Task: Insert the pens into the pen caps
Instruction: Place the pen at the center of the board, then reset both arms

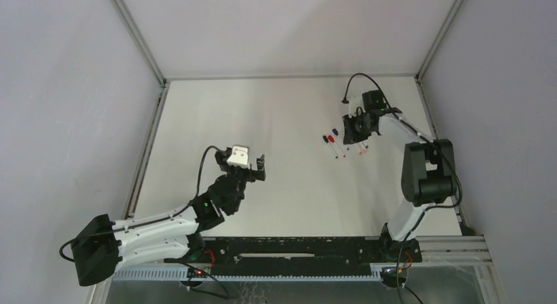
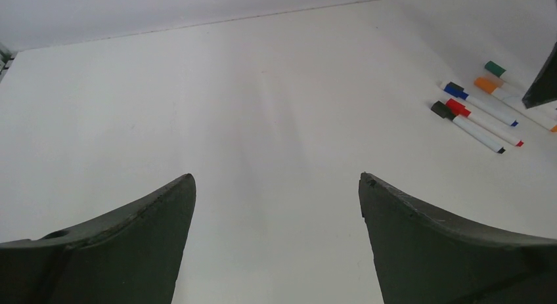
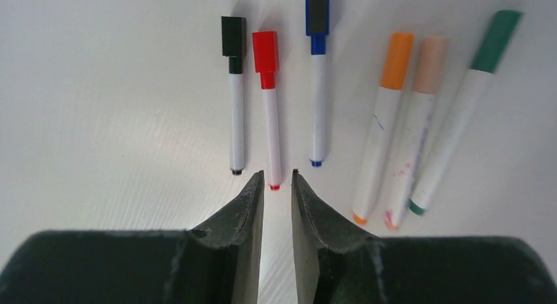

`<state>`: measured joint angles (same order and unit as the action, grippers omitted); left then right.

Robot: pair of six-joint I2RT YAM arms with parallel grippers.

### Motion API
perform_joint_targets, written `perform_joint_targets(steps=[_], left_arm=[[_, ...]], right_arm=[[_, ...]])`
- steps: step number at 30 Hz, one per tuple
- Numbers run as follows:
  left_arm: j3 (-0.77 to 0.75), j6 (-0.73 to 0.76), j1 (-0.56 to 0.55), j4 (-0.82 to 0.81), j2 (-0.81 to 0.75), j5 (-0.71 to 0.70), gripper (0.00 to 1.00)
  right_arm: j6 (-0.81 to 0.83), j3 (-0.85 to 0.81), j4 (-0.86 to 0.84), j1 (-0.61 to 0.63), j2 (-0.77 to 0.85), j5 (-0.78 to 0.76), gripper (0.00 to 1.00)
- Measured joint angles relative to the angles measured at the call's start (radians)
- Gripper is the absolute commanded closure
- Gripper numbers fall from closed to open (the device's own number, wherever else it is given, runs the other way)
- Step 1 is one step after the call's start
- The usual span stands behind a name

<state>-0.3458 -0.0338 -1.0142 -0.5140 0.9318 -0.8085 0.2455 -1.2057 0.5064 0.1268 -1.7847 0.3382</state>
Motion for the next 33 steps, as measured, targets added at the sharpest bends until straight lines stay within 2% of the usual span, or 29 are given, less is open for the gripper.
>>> perform_joint_targets(steps=[6, 9, 11, 13, 16, 18, 19, 22, 26, 33], left_arm=[[0.04, -0.005, 0.013, -0.014, -0.074, 0.003, 0.0], [0.08, -0.04, 0.072, 0.015, -0.187, 0.04, 0.0], [0.084, -0.085, 0.136, 0.055, -0.269, 0.091, 0.0], [0.082, -0.135, 0.207, 0.109, -0.345, 0.155, 0.0], [0.047, -0.208, 0.317, 0.242, -0.443, 0.257, 0.0], [-0.008, -0.24, 0.37, 0.321, -0.463, 0.324, 0.0], [-0.053, -0.258, 0.403, 0.367, -0.465, 0.366, 0.0], [-0.201, -0.296, 0.467, 0.467, -0.447, 0.468, 0.0], [-0.434, -0.33, 0.492, 0.58, -0.378, 0.596, 0.0], [-0.696, -0.341, 0.493, 0.74, -0.315, 0.712, 0.0]], right_arm=[[0.04, 0.0, 0.041, -0.072, 0.172, 0.072, 0.7], [0.052, 0.0, 0.053, -0.14, 0.288, 0.126, 0.67], [0.055, 0.0, 0.052, -0.204, 0.374, 0.163, 0.62], [0.055, 0.0, 0.051, -0.273, 0.452, 0.204, 0.52], [0.036, 0.0, 0.05, -0.392, 0.558, 0.297, 0.28], [0.01, 0.0, 0.041, -0.456, 0.604, 0.357, 0.07], [-0.005, 0.0, 0.032, -0.494, 0.628, 0.397, 0.01], [-0.049, 0.0, 0.006, -0.568, 0.684, 0.487, 0.0], [-0.103, -0.009, -0.027, -0.63, 0.748, 0.56, 0.0], [-0.178, -0.21, 0.018, -0.643, 0.819, 0.457, 0.0]])
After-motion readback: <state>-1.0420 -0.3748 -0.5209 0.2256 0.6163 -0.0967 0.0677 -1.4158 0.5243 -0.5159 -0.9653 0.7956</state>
